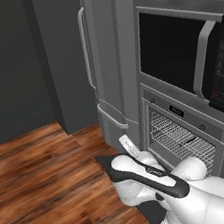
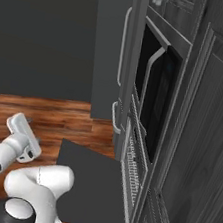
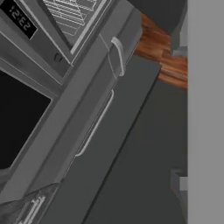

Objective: Place the fish on the bottom rack of the oven, and slide the tray back inside. Close the oven door.

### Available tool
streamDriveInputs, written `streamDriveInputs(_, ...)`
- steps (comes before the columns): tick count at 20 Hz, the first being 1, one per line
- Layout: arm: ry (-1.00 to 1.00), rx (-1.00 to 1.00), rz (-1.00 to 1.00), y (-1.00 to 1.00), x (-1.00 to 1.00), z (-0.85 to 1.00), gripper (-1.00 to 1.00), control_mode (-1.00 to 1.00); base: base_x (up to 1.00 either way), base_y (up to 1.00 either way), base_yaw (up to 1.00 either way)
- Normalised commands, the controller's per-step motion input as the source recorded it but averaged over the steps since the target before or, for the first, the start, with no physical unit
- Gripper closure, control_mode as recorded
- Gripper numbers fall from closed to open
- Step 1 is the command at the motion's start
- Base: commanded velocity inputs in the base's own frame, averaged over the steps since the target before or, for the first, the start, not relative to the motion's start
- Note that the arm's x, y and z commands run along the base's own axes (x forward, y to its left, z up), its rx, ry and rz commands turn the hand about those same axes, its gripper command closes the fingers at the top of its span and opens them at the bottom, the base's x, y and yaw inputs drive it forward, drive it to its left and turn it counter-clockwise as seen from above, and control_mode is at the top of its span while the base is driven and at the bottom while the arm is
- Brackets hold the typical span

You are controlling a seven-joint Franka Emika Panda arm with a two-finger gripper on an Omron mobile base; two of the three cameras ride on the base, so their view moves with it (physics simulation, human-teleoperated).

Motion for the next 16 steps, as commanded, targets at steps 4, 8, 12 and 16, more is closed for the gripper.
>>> streamDriveInputs(4,-0.02,-0.10,-0.14,0.99,-0.13,0.42,-1.00,-1.00,0.00,0.00,0.00)
streamDriveInputs(8,0.00,-0.11,-0.21,1.00,0.01,0.57,-1.00,-1.00,0.00,0.00,0.00)
streamDriveInputs(12,0.00,-0.08,-0.23,0.96,0.05,0.77,-1.00,-1.00,0.00,0.00,0.00)
streamDriveInputs(16,0.03,-0.13,-0.14,0.53,0.01,0.92,-1.00,-1.00,0.00,0.00,0.00)
